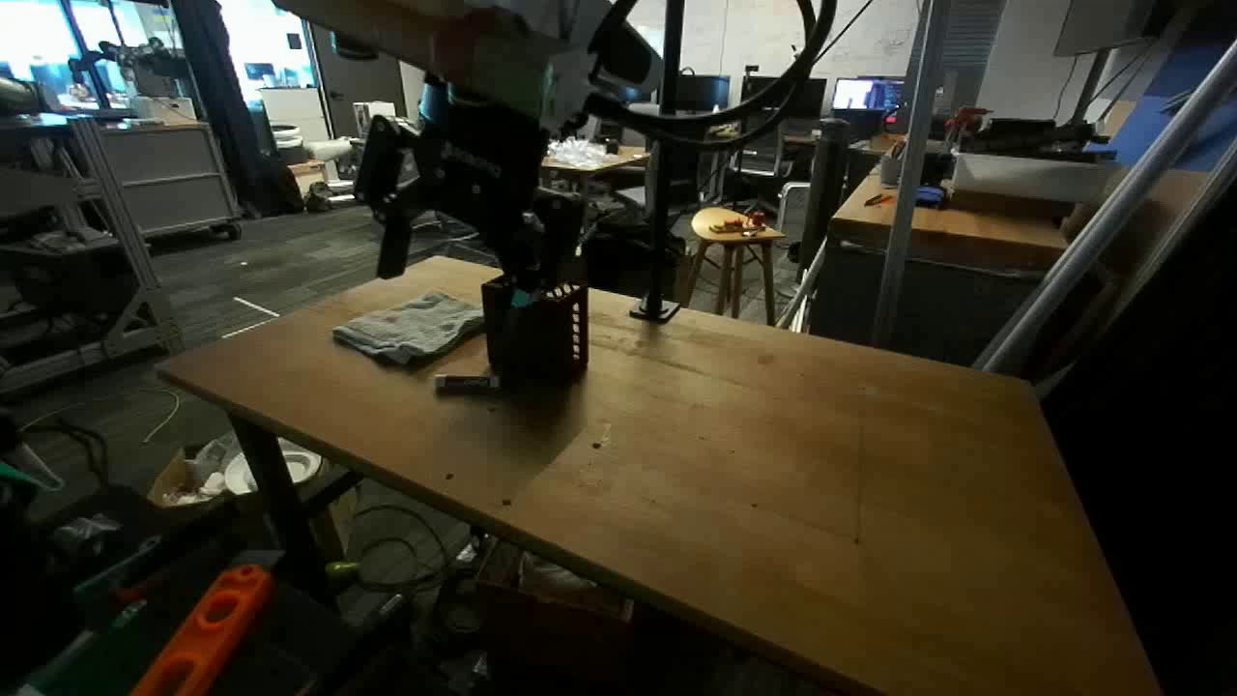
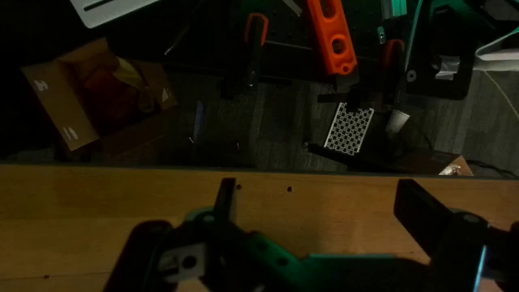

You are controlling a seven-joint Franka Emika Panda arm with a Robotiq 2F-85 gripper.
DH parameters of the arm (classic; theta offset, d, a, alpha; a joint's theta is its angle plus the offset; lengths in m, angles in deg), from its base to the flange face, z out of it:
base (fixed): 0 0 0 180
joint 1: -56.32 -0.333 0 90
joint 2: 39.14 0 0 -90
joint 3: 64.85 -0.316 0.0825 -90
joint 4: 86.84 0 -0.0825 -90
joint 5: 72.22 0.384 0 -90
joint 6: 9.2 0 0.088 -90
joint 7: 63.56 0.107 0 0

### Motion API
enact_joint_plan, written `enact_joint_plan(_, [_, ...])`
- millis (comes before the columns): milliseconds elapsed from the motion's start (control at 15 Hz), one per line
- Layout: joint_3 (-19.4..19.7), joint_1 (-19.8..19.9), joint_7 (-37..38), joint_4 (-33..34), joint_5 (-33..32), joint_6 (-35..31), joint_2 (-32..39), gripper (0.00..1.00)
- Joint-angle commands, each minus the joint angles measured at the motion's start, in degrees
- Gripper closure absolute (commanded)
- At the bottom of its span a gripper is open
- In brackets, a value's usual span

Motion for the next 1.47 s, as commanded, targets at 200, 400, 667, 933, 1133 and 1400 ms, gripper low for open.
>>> enact_joint_plan(200, [-1.58, 1.67, -0.66, 0.16, 0.73, 0.11, 0.26, 0.00])
enact_joint_plan(400, [-1.90, 1.57, -0.16, 0.37, 0.68, 0.12, 0.40, 0.00])
enact_joint_plan(667, [-5.89, 0.68, 5.27, 1.97, 1.13, -0.58, 1.62, 0.00])
enact_joint_plan(933, [-11.98, -1.94, 11.15, 5.00, 2.62, -3.03, 4.56, 0.00])
enact_joint_plan(1133, [-16.37, -4.77, 13.18, 8.98, 2.54, -5.19, 9.28, 0.00])
enact_joint_plan(1400, [-20.56, -7.38, 14.03, 16.37, 1.96, -8.05, 17.17, 0.00])
